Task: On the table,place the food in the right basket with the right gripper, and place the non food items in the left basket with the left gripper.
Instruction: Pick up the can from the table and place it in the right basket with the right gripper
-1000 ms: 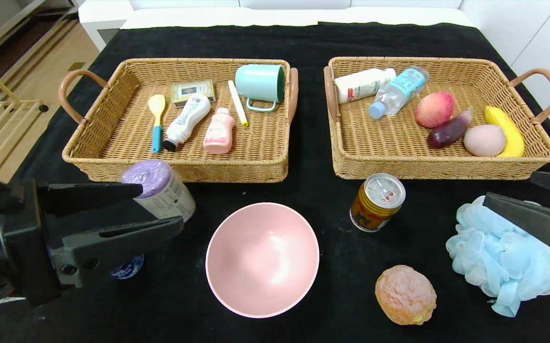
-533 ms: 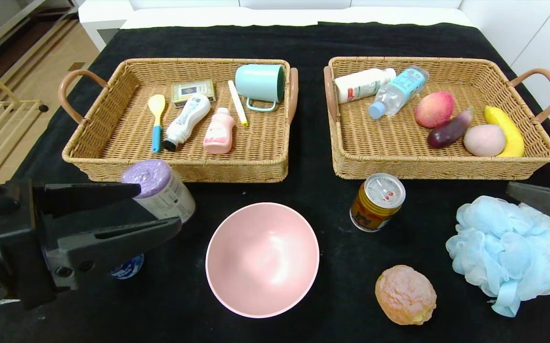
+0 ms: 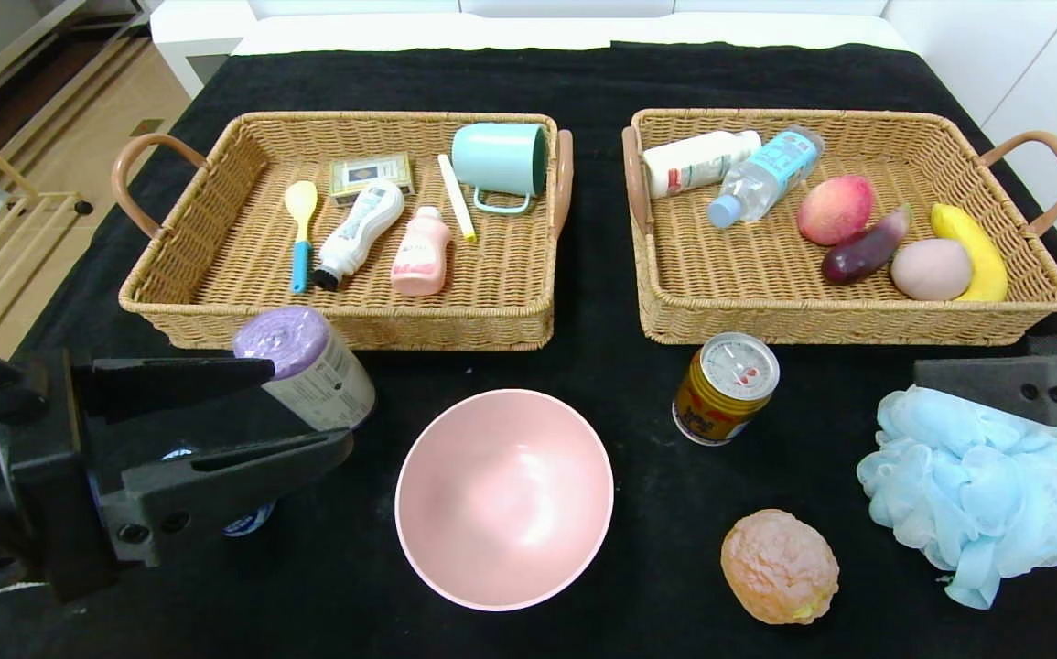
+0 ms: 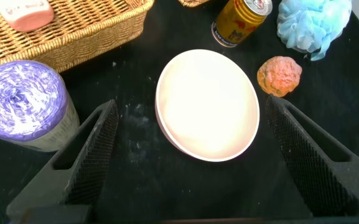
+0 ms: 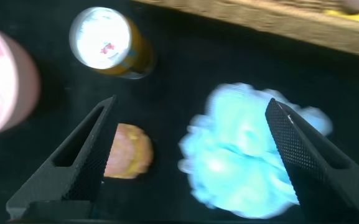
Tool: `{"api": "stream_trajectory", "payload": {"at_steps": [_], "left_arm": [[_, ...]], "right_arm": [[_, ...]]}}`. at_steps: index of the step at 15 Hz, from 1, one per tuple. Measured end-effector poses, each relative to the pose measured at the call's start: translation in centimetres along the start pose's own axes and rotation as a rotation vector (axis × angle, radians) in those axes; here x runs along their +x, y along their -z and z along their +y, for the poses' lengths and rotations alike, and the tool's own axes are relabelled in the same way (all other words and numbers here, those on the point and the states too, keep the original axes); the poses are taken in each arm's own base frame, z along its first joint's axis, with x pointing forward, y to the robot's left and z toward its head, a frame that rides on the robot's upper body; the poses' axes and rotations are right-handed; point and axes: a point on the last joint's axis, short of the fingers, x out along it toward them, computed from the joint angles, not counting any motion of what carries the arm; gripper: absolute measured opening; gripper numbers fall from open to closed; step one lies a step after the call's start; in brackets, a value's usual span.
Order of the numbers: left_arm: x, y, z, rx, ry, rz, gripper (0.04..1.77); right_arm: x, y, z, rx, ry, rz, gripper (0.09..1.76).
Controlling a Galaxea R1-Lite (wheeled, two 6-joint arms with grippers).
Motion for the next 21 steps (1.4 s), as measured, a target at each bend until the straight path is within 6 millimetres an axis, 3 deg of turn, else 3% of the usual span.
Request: {"api": "stream_trajectory", "payload": {"at_steps": [4,12,16,21], "left_arm": [[0.1,0.2,0.0,-0.004,0.000,0.012,1.72],[0.4,0.5,0.1,0.013,0.001,0.024,1.72],[0.3,0.4,0.1,0.013,0.001,0.021,1.72],[0.3,0.5,0.1,0.013,0.000,0.023,1.72]], "right_arm": [[2.5,-1.7,3.3,0.031,-0.064,0.053,1.71],[8.3,-3.2,8.8,0.093,0.042,0.095,1.71],[10.3,-3.2,9.7,0.086,0.127,0.082,1.71],[11.6,-2.8,9.5,0.104,0.163,0.123,1.71]]}}
